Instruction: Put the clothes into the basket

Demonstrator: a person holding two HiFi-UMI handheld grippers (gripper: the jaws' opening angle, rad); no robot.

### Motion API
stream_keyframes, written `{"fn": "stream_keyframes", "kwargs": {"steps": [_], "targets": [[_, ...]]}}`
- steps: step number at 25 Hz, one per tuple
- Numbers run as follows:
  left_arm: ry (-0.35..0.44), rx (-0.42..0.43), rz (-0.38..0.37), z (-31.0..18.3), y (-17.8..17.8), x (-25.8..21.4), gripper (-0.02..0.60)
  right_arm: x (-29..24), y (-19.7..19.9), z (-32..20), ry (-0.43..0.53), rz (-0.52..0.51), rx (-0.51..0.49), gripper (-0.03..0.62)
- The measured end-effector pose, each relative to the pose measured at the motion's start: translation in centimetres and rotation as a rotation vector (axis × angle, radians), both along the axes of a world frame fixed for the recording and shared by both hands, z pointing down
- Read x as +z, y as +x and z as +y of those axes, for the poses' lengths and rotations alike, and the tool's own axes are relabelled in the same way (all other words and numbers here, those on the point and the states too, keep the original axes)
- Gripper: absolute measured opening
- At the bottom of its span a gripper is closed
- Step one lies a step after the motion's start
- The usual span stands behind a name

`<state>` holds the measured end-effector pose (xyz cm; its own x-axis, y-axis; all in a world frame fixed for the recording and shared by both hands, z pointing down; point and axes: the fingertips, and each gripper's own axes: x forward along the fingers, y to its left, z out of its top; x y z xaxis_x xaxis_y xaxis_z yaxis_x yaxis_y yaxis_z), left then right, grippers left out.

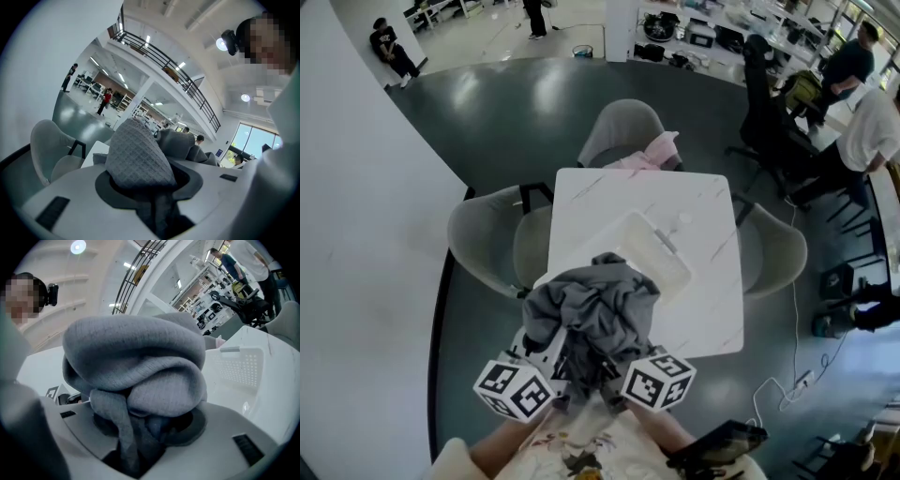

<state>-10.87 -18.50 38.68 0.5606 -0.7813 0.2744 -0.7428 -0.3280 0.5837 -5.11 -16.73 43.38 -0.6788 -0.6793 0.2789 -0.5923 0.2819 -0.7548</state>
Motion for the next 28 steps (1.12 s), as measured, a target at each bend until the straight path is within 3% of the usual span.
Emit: {"fn": "stream_keyframes", "kwargs": {"steps": [5, 11, 28], "targets": [[0.057, 0.006, 0.002, -2.5, 0.9, -2.0, 0.149, -1.9, 1.0, -2.7, 0.060, 0.007, 0.021, 0.192], [0.011, 0.006, -0.018, -5.3, 1.8, 0.5, 0.149, 0.6, 1.9, -5.3, 0.029, 0.025, 0.026, 0.192], [-0.162, 0.001, -0.065, -10.1, 3.3, 9.8, 0.149, 9.7, 3.5, -9.1, -0.210, 0.019, 0.018, 0.193]]}}
